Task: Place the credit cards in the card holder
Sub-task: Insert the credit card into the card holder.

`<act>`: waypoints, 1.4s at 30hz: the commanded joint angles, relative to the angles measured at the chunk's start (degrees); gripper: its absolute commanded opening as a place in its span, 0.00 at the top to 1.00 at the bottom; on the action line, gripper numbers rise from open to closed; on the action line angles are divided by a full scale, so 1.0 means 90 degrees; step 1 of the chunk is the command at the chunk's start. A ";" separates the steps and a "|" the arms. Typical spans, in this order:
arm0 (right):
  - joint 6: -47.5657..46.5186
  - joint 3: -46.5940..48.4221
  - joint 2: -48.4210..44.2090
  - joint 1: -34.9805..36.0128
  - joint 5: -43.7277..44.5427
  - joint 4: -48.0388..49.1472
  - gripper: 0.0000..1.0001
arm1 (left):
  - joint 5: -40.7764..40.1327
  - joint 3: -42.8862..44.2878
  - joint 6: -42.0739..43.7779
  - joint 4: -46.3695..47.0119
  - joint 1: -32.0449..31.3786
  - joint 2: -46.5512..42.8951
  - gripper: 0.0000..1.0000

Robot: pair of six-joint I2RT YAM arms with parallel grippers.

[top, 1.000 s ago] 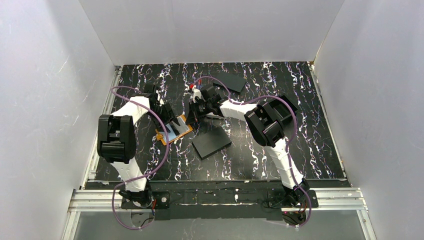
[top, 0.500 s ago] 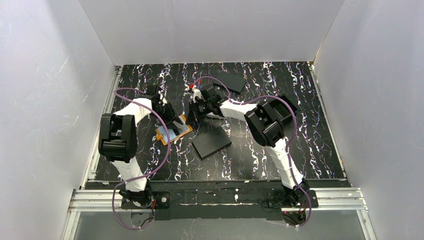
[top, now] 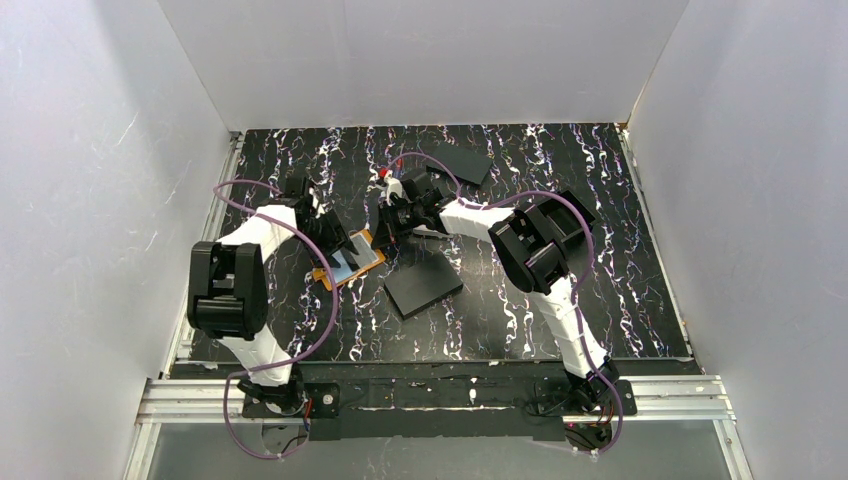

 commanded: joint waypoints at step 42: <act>-0.0043 0.0022 0.0359 0.0265 0.0277 -0.0585 0.91 | 0.0169 0.1432 -0.0185 0.0120 -0.0885 0.1091 0.49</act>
